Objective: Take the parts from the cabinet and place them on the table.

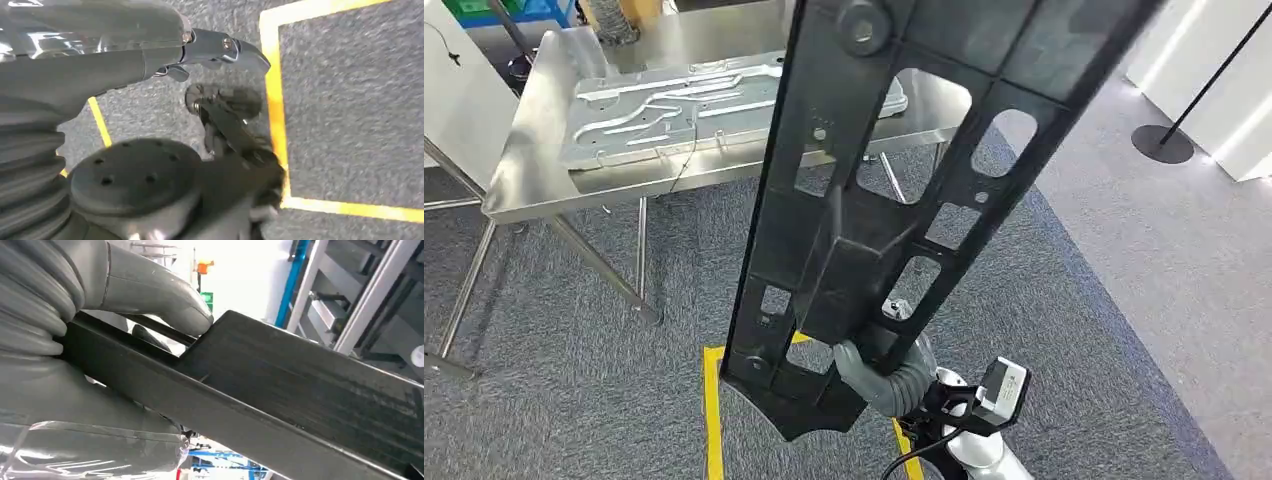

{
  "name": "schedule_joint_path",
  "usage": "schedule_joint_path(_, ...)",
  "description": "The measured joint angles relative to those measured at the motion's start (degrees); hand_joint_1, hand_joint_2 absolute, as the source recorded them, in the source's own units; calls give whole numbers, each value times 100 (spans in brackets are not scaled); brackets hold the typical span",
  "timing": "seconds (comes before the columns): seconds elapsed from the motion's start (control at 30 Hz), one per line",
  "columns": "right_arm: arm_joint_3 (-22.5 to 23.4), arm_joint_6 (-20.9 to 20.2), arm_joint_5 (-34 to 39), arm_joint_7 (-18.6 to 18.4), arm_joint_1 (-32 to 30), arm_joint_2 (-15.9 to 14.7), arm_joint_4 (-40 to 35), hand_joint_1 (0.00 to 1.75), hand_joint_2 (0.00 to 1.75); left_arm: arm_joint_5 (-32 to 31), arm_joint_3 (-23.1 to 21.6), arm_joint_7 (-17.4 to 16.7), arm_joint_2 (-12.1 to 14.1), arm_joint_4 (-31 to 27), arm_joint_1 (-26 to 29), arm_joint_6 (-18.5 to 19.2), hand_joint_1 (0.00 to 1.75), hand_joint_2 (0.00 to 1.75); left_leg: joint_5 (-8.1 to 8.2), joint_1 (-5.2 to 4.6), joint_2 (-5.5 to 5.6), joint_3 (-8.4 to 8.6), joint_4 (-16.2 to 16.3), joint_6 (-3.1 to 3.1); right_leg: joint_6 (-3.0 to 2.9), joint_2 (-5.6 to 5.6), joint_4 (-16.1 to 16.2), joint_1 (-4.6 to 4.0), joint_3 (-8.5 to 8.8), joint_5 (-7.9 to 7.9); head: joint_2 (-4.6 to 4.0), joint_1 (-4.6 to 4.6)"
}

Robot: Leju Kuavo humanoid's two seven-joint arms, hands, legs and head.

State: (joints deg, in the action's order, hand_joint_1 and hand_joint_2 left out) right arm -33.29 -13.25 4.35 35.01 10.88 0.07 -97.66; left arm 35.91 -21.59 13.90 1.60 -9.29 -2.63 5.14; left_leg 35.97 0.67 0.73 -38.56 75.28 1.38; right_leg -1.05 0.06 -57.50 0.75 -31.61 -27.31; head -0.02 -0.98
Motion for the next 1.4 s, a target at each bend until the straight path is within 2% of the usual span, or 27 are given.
schedule_joint_path(0.03, 0, 7, 0, 0, -4, 0, 2, 175, 175, -2, 0, 0, 0, 2, 5, 0, 0, 175, 69, 4, -8, -153, 68, 15, 2, 3, 0, 1, 61, -51, 0, -2)
schedule_joint_path(0.07, 0, 9, 4, 0, -4, 0, 2, 175, 175, -4, 0, -4, 4, 2, 26, 0, 0, 175, -34, 7, -19, -182, -116, 14, 11, 14, 0, 2, 143, -111, 2, -2)
schedule_joint_path(0.1, 0, 9, 20, 0, -2, 0, 2, 175, 175, -4, 0, -2, 11, 2, 35, 0, 0, 175, -291, 7, -28, -108, -492, 2, 25, 17, 0, 3, 234, -176, 2, 0)
schedule_joint_path(0.17, 0, 7, 44, 0, 3, 0, 2, 175, 175, -7, 0, 0, 26, 2, 35, 0, 0, 175, -1072, 3, -48, 130, -1405, -50, 64, 0, 2, 2, 396, -308, 0, 0)
schedule_joint_path(0.2, 0, 7, 59, 2, 14, 0, 7, 175, 175, -9, 0, 0, 35, 4, 54, 0, 0, 175, -1292, -23, -64, 132, -1581, -79, 99, -7, -26, -19, 462, -371, 0, 2)
schedule_joint_path(0.23, -2, 4, 65, 9, 22, 0, 15, 175, 175, -11, 0, 0, 37, 4, 40, -2, 0, 175, -1141, -47, -64, 149, -1575, -123, 150, 7, 10, -27, 447, -408, 0, 2)
schedule_joint_path(0.27, -2, 5, 68, 7, 29, 0, 15, 175, 175, -17, 0, 2, 37, 2, 23, -2, 0, 175, -1224, -55, -55, 177, -1580, -163, 189, 4, 54, -27, 468, -439, 2, -2)
schedule_joint_path(0.37, -4, 20, 70, 7, 40, 0, 15, 175, 175, -31, -2, 11, 37, 2, 36, -18, 0, 175, -1183, -13, -32, 324, -1673, -260, 284, 0, -237, -20, 426, -355, 2, 0)
schedule_joint_path(0.43, -4, 86, 57, 13, 53, 0, 18, 175, 175, -59, -4, 24, 42, 2, 18, -22, 0, 175, -1110, -14, -31, 404, -1687, -329, 290, 2, -1020, -17, -47, -504, 0, 0)
schedule_joint_path(0.5, -4, 179, -43, 7, 43, -7, 31, 175, 175, -63, -4, 31, 52, 2, 21, -33, 0, 175, -1021, -30, 9, 475, -1687, -346, 324, 2, -1686, -10, -586, -905, 0, 0)
schedule_joint_path(0.53, -4, 212, -70, 0, 42, -11, 46, 175, 175, -66, -7, 33, 52, 2, 24, -33, 0, 175, -972, -37, 54, 529, -1686, -343, 332, 2, -1787, -8, -758, -1046, 0, 0)
schedule_joint_path(0.57, -4, 247, -105, -7, 37, -11, 57, 175, 175, -66, -7, 33, 52, 2, 28, -33, 0, 175, -923, -43, 83, 597, -1686, -343, 336, 2, -1680, -7, -810, -1025, 2, 0)
schedule_joint_path(0.63, -4, 291, -151, -13, 36, -13, 66, 175, 175, -66, -7, 37, 52, 2, 17, -31, 0, 175, -812, -64, 153, 767, -1687, -338, 297, 12, -984, -17, -675, -529, 0, 0)
schedule_joint_path(0.7, -4, 282, -164, 2, 32, -15, 70, 175, 175, -63, -9, 39, 35, 4, 22, -22, 0, 175, -691, -77, 193, 921, -1666, -316, 153, 40, -187, -72, -554, 387, 0, 0)
schedule_joint_path(0.73, -15, 264, -140, 11, 41, -15, 68, 175, 175, -63, -9, 39, 42, 4, 22, -15, 0, 175, -654, -76, 250, 917, -1694, -274, 154, 39, -180, -96, -535, 212, 0, 7)
schedule_joint_path(0.77, -15, 243, -114, 15, 50, -15, 51, 175, 175, -57, -9, 33, 46, 4, 32, -13, 0, 175, -611, -62, 248, 919, -1743, -222, 117, 41, -172, -112, -502, 283, 2, -4)
schedule_joint_path(0.87, -15, 203, -98, 17, 64, -2, 13, 175, 175, -39, -9, 26, 66, 4, 24, -11, 0, 175, -603, -63, 174, 1004, -1587, -142, 42, 47, -7, -58, -276, 242, 2, -2)
schedule_joint_path(0.9, -15, 190, -96, 18, 83, 0, 11, 175, 175, -33, -9, 26, 55, 4, 13, -2, 0, 175, -594, -67, 64, 905, -1328, -120, 0, 39, 21, -56, -193, 208, 0, -4)
schedule_joint_path(0.93, -15, 181, -96, 20, 101, 2, 11, 175, 175, -24, -11, 26, 55, 4, 6, 9, 0, 175, -494, -50, 30, 669, -925, -91, -21, 30, 27, -53, -143, 168, 0, -2)
schedule_joint_path(1.03, -15, 171, -96, 11, 93, 2, 24, 175, 175, -7, -11, 22, 55, 4, -11, 2, 0, 175, -7, 18, 3, -41, 25, 9, -18, 24, 27, -51, -2, 19, 2, -2)
schedule_joint_path(1.07, -15, 164, -94, 11, 93, 2, 29, 175, 175, -4, -11, 15, 55, 4, -7, 2, 0, 175, -56, 35, -2, -134, -14, 26, -6, 30, 26, -41, 75, -38, 0, -2)
schedule_joint_path(1.1, -15, 164, -79, 11, 94, 2, 33, 175, 175, -2, -11, 9, 57, 4, 12, 0, 0, 175, -242, 47, -11, -102, -291, 31, 12, 40, 26, -29, 163, -104, 2, -2)
schedule_joint_path(1.2, -15, 149, -39, 13, 99, 2, 33, 175, 175, 2, -9, 7, 59, 4, 38, -13, 0, 175, -1368, 67, -68, 189, -1603, 46, 105, 24, 30, -5, 405, -316, 0, -2)
schedule_joint_path(1.23, -15, 138, -37, 11, 102, 0, 44, 175, 175, 2, -9, 0, 59, 9, 38, -13, 0, 175, -1192, 18, -74, 172, -1603, 13, 149, 32, 3, -13, 455, -359, 0, -2)
schedule_joint_path(1.3, -17, 129, -35, 9, 104, 2, 37, 175, 175, 2, -9, 2, 59, 7, 19, -20, 0, 175, -1223, 6, -53, 203, -1610, -101, 249, 24, 28, -17, 489, -401, 2, 0)
schedule_joint_path(1.37, -17, 114, -31, 9, 106, 2, 26, 175, 175, -2, -9, 18, 57, 7, 34, -41, 0, 175, -1199, 23, -37, 312, -1644, -163, 299, 25, -22, -6, 491, -397, 2, -4)
schedule_joint_path(1.4, -17, 114, -30, 11, 108, 2, 15, 175, 175, -4, -9, 29, 55, 7, 34, -59, 0, 175, -1167, 27, -40, 381, -1674, -204, 316, 22, -283, 4, 395, -390, 0, 0)
